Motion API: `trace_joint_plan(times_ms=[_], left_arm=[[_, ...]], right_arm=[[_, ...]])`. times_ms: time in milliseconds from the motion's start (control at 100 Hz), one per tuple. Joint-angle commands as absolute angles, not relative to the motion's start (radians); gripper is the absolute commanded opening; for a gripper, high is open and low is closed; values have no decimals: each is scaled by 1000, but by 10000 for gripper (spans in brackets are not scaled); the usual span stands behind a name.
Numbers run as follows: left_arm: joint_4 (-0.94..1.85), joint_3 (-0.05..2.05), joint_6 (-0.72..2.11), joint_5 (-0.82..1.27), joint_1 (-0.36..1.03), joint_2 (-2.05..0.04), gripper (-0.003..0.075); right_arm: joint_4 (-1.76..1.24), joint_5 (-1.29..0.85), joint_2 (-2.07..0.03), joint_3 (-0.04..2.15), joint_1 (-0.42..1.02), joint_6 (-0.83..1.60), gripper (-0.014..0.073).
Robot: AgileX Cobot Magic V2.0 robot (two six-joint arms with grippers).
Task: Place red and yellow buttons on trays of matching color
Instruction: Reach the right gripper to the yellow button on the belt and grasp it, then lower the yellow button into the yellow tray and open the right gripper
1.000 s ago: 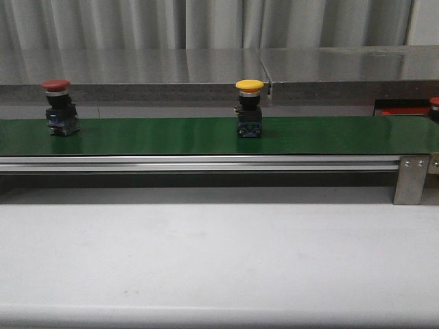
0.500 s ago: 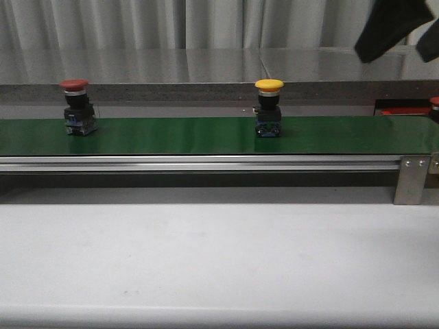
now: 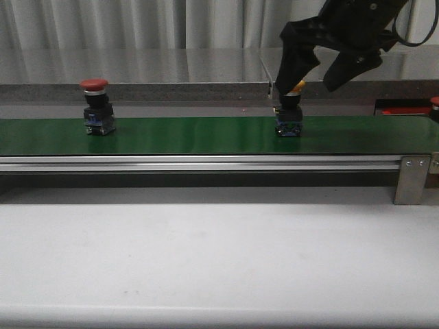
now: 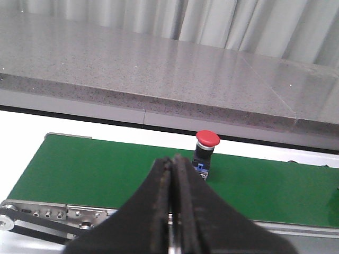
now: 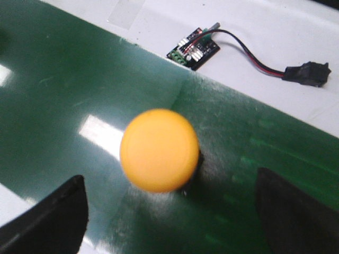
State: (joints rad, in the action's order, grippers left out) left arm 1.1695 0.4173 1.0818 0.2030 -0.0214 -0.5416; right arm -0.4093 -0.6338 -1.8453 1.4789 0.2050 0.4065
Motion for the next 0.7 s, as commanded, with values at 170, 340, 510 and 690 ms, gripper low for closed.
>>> trace_joint_plan(times_ms=[170,340,510,690], left_arm=[[1193,444,1083,176,-13,-542,-19],[1193,444,1083,176,-13,-542,-19],[1193,444,1083,176,-13,-542,-19],[1193,444,1083,176,-13,-542,-19]], right_arm=[[-419,-615,-1917,1627,198,421,582],[-412,-656,-1922,1628,191,420,179],[-405,-735,-1867,1628,163,420,80],[-344,-839,-1740,1625,82,353,80]])
